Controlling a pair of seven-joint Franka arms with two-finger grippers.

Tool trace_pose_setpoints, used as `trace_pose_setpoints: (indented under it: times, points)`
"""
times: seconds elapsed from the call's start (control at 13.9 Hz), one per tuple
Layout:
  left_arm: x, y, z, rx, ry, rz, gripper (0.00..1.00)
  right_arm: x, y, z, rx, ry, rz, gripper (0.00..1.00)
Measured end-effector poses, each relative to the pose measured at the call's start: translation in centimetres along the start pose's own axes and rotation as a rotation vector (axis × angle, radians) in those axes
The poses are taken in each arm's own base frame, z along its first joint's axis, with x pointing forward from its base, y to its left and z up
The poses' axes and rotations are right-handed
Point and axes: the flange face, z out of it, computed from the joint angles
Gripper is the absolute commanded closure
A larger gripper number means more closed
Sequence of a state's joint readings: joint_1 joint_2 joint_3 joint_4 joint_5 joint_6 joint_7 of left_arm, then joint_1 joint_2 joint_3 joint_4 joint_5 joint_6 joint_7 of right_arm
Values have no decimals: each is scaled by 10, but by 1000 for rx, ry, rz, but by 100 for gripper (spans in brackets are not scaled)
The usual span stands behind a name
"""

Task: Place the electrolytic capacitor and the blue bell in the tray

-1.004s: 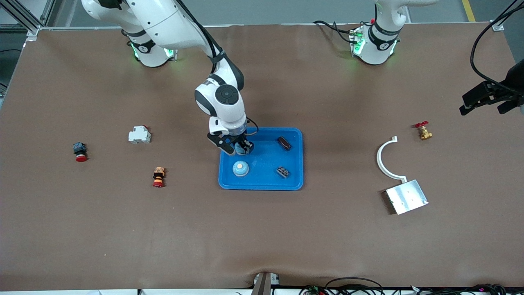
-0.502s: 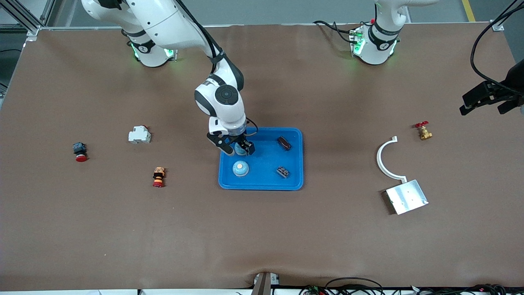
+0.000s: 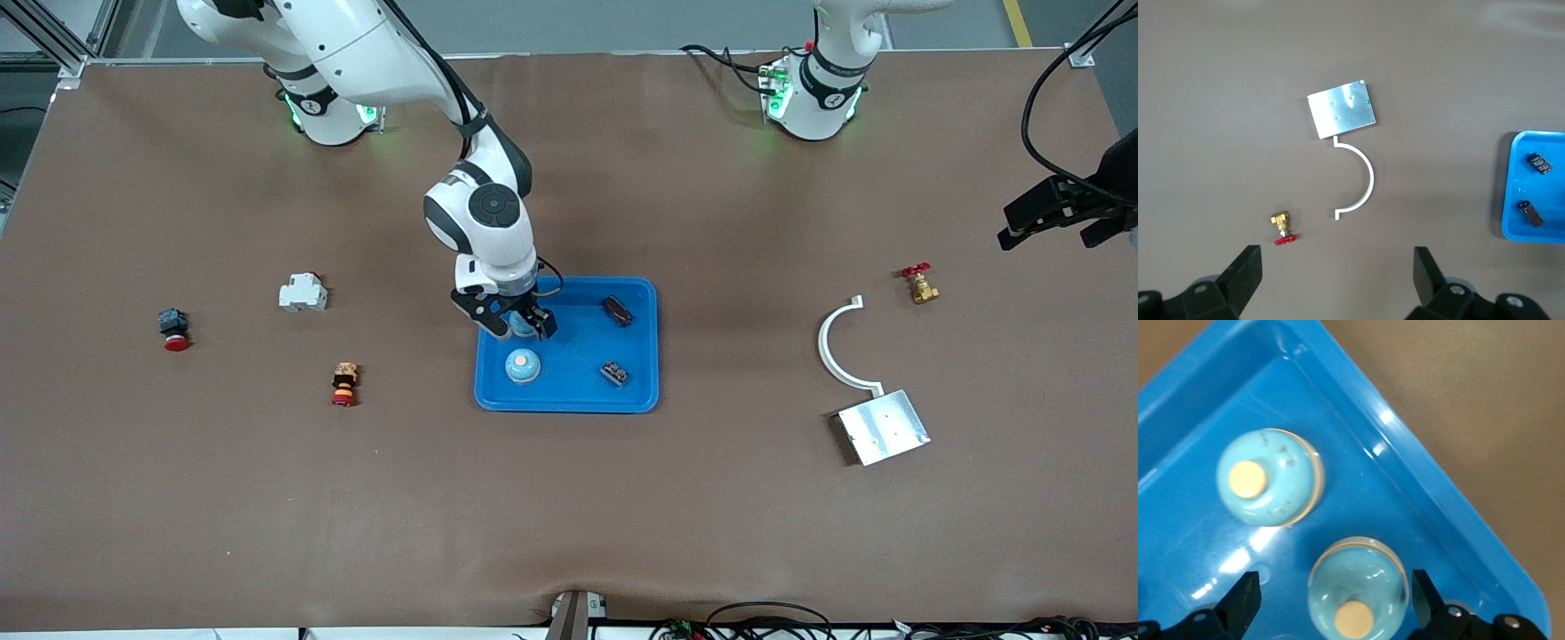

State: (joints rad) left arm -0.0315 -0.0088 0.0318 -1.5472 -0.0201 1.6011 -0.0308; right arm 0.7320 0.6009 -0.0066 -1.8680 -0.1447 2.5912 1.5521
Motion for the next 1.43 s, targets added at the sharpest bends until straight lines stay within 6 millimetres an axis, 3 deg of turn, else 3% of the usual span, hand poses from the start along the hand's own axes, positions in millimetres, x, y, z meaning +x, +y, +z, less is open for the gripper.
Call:
trace_pose_setpoints:
  times: [0.29, 0.57, 0.93, 1.43]
  points:
    - [0, -2, 0, 0, 0, -4, 0, 12, -18, -21, -38, 12, -2, 0]
    - [0, -1, 0, 0, 0, -2, 0, 42, -24, -39, -57, 21, -49, 0]
    - [0, 3, 1, 0, -2, 5, 0, 84, -12, -56, -106, 17, -141, 0]
    - [0, 2, 0, 0, -1, 4, 0, 173, 20, -113, -159, 0, -300, 0]
